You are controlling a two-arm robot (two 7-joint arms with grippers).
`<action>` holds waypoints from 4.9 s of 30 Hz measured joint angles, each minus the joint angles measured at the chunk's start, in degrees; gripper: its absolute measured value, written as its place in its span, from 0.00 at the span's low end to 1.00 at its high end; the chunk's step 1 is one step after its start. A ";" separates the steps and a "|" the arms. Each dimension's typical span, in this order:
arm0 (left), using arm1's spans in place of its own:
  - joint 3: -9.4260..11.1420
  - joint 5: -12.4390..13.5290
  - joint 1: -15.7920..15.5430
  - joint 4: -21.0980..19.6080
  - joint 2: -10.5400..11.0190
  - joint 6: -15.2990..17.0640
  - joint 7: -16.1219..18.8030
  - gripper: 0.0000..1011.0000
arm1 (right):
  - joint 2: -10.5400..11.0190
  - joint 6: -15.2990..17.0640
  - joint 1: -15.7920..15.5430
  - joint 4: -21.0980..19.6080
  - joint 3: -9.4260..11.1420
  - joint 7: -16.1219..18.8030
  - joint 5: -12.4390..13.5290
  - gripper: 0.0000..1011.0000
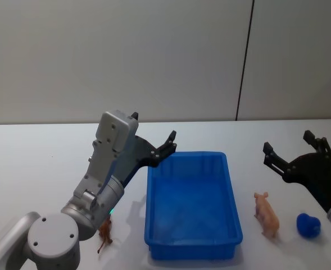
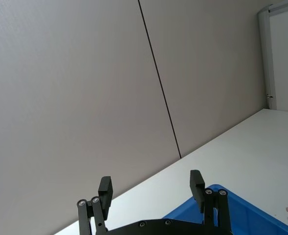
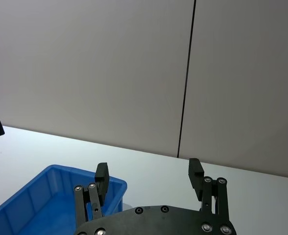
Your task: Pick up the two dolls from the table and place them into the box.
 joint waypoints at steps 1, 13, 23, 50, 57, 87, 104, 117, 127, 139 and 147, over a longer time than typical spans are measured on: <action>0.00 0.00 0.00 0.00 0.00 0.00 0.00 0.99 | 0.00 0.00 0.00 0.00 0.00 0.00 0.00 0.99; 0.00 0.00 0.00 0.00 0.00 0.00 0.00 0.99 | 0.00 0.00 0.00 0.00 0.00 0.00 0.00 0.99; 0.00 0.00 0.00 0.00 0.00 0.00 0.00 0.99 | 0.00 0.00 0.00 0.00 0.02 0.02 0.01 0.99; 0.00 0.00 0.00 0.00 0.00 0.00 0.00 0.99 | 8.28 6.05 -4.76 1.09 4.53 5.05 1.10 0.99; 0.00 0.00 0.00 0.00 0.00 0.00 0.00 0.99 | 9.09 8.98 -5.29 3.16 4.65 6.05 -0.34 0.99; 0.00 0.00 0.00 0.00 0.00 0.00 0.00 0.99 | 7.04 15.33 -1.89 12.81 2.68 10.24 -4.17 0.86; 0.00 0.00 0.00 0.00 0.00 0.00 0.00 0.99 | 5.87 14.40 -0.81 14.54 2.00 10.97 -4.48 0.51; 0.00 0.00 0.00 0.00 0.00 0.00 0.00 0.99 | 5.75 10.53 -0.76 12.00 2.17 10.13 -4.76 0.42; 0.00 0.00 0.00 0.00 0.00 0.00 0.00 0.99 | 5.58 8.27 0.50 7.46 2.12 12.39 -5.66 0.36; 0.00 0.00 0.00 0.00 0.00 0.00 0.00 0.99 | 3.57 8.77 3.66 4.40 0.16 18.91 -7.48 0.29; 0.00 0.00 0.00 0.00 0.00 0.00 0.00 0.99 | 0.47 10.95 6.53 5.59 -2.64 24.17 -10.04 0.23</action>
